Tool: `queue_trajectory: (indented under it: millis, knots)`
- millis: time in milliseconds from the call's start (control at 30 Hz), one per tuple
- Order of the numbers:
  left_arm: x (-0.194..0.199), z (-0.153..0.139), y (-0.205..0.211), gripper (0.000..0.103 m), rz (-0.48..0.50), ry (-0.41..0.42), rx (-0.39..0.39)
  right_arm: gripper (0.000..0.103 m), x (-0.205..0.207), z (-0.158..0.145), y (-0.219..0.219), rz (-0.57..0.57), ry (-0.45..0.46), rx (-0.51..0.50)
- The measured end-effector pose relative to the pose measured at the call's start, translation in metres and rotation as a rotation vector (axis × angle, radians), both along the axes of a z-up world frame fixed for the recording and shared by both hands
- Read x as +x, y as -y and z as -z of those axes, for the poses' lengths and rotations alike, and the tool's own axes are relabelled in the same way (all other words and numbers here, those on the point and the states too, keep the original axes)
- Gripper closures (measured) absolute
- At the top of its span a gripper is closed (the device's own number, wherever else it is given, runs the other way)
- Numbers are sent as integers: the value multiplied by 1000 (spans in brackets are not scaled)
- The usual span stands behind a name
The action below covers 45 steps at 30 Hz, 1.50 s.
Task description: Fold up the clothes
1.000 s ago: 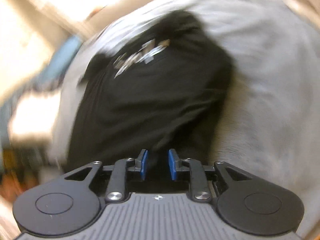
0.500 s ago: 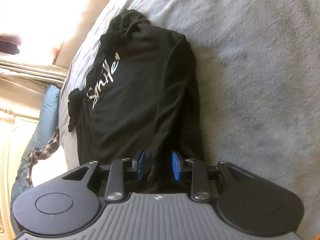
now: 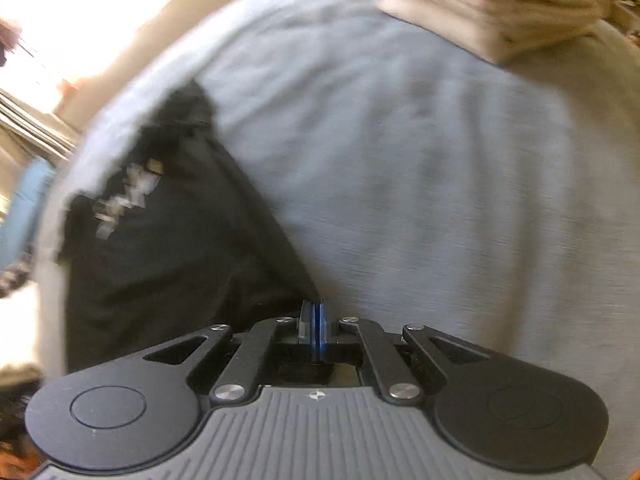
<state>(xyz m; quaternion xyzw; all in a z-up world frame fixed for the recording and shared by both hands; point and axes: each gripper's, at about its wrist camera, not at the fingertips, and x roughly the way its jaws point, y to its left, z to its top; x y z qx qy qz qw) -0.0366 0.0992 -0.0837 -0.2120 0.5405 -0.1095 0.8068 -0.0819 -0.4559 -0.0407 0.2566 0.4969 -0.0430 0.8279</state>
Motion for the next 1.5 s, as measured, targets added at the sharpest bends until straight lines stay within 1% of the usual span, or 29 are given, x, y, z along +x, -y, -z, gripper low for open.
queue_trajectory:
  millis: [67,167,267,367,400,467,600,733,800,900,967,1033,1167,1233,1267,1300,1367,1500]
  knots:
    - [1,0,0,64,-2,-3,-1,102,1,11,4,-11,-37,-30]
    - [2,0,-1,64,-3,-7,-1,102,4,17,0,-36,-40,-71]
    - [0,-7,-4,64,-2,-3,24,102,7,20,-3,-33,-44,-76]
    - [-6,-16,-10,63,-8,12,60,102,6,20,1,-28,-43,-64]
    - [-10,-19,-15,63,-15,17,61,102,5,20,2,-26,-41,-58]
    - [-18,-23,-24,63,-18,21,37,102,5,22,2,-21,-41,-46]
    - [-34,-21,-25,63,18,8,20,102,5,27,4,-2,-46,-23]
    - [-37,-18,-13,63,80,19,-4,102,5,29,6,13,-47,-8]
    - [-36,-16,-10,63,96,27,-25,102,4,29,7,20,-48,-1]
    - [-34,-5,-8,64,102,-8,-45,102,4,29,6,24,-50,-3]
    - [-34,2,-7,65,98,-19,-49,102,5,29,6,26,-53,-6]
    - [-36,3,-5,65,97,-10,-51,102,5,30,6,26,-53,-6]
    - [-40,0,0,66,100,12,-22,102,5,32,6,31,-52,-4]
    - [-42,-2,4,74,105,32,7,102,6,33,5,35,-54,-4]
    - [-44,-3,6,81,110,47,33,102,6,33,4,31,-54,-9]
    - [-45,-4,9,93,115,62,60,102,7,33,4,26,-54,-14]
    - [-45,-4,7,98,97,75,84,102,6,31,3,16,-50,-22]
    - [-47,-8,-7,101,34,78,46,102,5,25,0,-9,-44,-53]
